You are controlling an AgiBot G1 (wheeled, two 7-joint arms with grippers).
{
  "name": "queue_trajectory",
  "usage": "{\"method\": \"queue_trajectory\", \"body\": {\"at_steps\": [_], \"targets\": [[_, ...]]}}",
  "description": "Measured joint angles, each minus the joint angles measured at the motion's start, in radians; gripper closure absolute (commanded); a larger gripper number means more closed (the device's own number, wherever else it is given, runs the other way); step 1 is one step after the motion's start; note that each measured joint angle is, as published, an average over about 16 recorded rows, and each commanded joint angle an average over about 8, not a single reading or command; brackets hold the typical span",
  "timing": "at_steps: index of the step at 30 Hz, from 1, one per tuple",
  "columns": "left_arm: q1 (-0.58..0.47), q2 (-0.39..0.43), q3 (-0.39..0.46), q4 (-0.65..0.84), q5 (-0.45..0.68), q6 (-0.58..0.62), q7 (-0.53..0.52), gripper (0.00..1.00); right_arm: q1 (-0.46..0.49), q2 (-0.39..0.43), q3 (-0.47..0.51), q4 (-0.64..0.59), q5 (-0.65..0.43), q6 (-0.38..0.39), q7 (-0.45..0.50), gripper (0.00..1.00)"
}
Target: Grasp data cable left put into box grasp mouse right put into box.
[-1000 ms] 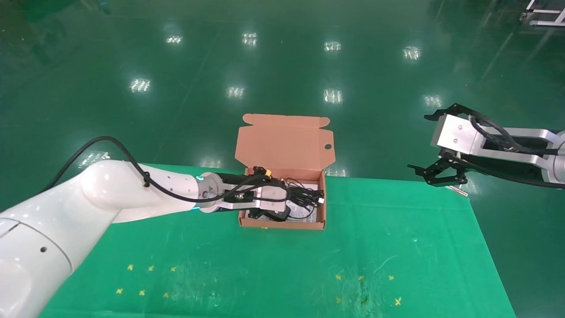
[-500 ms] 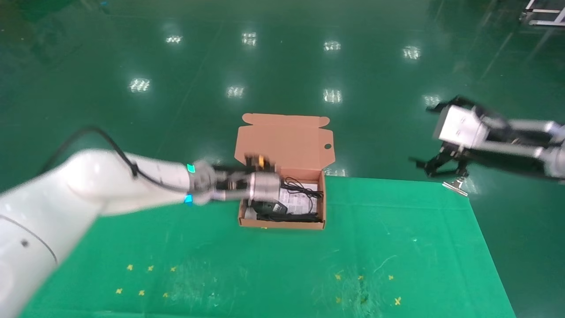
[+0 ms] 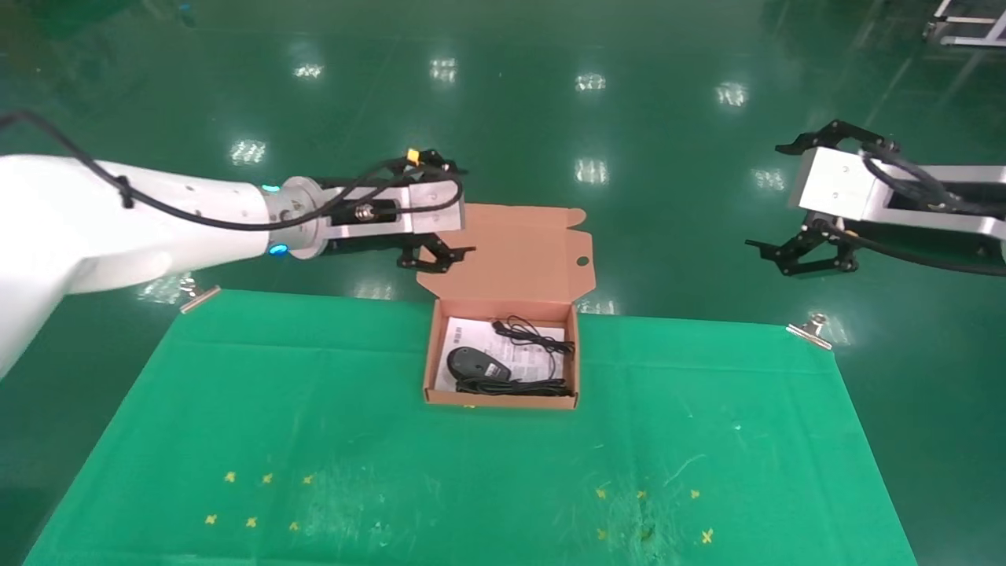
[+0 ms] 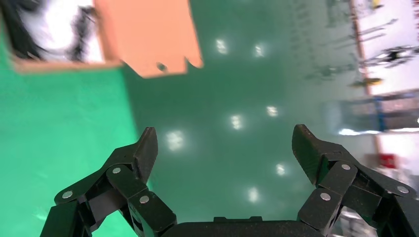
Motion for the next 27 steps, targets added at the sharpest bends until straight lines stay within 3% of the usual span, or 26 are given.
{"method": "queue_trajectory", "body": {"at_steps": [27], "targets": [[0.288, -0.29, -0.32, -0.333, -0.299, 0.353, -0.294, 0.0, -0.292, -0.013, 0.32, 0.03, 0.363, -0.327, 0.024, 0.0]]}}
